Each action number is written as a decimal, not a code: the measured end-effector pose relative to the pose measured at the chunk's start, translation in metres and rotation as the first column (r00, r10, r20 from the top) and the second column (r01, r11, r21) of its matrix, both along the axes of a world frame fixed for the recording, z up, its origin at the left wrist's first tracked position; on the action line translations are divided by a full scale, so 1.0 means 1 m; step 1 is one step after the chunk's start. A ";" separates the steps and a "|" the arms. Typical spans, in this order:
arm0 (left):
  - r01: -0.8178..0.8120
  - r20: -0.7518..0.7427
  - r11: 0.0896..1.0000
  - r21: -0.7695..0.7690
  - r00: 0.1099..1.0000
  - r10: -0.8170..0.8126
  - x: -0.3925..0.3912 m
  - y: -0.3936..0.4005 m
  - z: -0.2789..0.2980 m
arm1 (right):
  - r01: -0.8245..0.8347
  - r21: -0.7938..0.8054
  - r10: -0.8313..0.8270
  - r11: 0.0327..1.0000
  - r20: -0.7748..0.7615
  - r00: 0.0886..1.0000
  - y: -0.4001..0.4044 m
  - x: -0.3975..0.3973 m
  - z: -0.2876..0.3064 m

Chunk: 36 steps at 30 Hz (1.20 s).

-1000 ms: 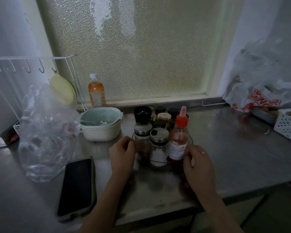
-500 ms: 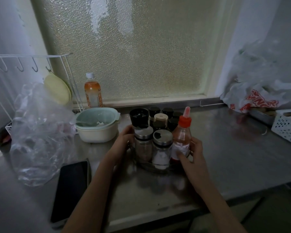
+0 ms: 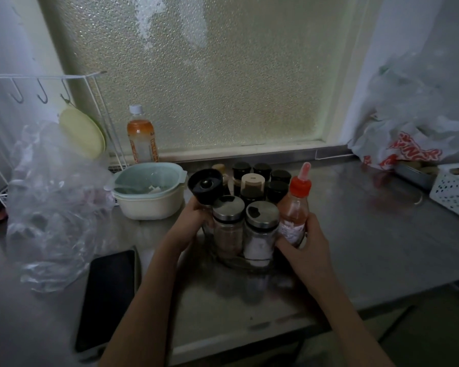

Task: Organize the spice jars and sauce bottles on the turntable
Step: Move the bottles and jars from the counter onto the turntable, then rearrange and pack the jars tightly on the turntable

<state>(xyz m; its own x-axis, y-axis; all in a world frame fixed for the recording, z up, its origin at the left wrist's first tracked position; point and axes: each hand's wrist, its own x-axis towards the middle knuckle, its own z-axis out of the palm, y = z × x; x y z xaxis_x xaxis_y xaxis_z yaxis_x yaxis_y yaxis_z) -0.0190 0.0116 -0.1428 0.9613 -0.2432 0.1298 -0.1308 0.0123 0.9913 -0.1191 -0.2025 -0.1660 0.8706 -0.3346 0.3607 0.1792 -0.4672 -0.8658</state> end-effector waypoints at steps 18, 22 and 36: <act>-0.422 0.178 0.907 0.000 0.892 0.415 -0.031 -0.004 -0.008 | 0.025 -0.177 0.019 0.984 0.243 0.970 0.003 -0.014 0.005; -0.641 0.339 0.762 -0.095 0.699 0.630 -0.060 -0.012 -0.005 | 0.035 -0.351 0.042 0.936 0.208 0.977 0.008 -0.020 0.005; -0.612 0.481 0.770 0.178 0.737 0.475 -0.077 -0.035 -0.020 | 0.190 -0.478 0.046 0.857 0.440 0.897 0.028 -0.031 0.071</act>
